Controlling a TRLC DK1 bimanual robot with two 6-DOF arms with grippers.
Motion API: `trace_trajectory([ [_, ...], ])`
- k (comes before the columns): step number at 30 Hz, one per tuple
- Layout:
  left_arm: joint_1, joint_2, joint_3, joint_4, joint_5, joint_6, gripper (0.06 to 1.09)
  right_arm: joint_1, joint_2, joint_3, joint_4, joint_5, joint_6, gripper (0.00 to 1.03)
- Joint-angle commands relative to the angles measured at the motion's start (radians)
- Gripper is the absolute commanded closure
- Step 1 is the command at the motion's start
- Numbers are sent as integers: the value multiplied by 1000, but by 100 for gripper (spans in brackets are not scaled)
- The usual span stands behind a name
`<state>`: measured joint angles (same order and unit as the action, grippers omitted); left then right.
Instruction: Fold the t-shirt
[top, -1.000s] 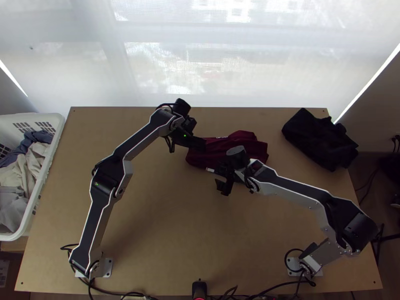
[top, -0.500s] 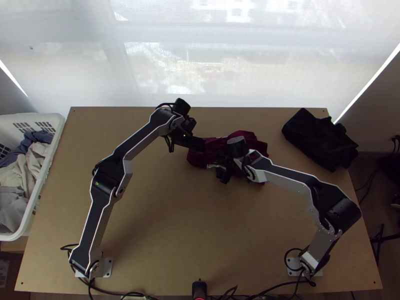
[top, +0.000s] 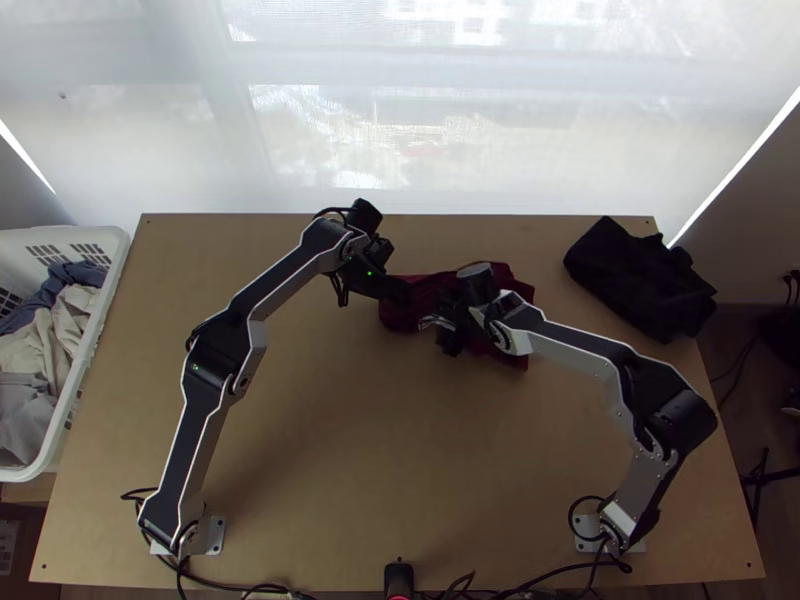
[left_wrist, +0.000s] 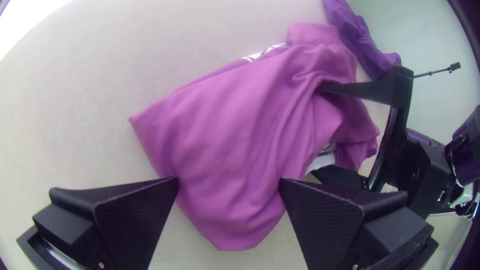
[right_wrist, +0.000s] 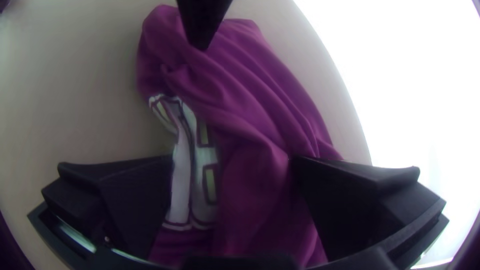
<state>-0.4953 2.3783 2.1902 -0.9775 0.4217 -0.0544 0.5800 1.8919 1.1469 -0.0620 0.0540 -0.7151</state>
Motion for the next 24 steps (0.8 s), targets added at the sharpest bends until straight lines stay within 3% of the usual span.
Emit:
trace_trajectory([
  [1,3,4,0,-18,0,5,10,38,-151,-119,14,-5,32,5],
  [4,1,5,0,-16,0,5,10,69,-234,-200,28,-3,40,5],
  [9,-8,15,0,-16,0,5,10,69,-264,-288,199,10,13,5],
  [24,-9,5,0,-36,0,5,10,23,-123,-273,283,18,-66,5],
])
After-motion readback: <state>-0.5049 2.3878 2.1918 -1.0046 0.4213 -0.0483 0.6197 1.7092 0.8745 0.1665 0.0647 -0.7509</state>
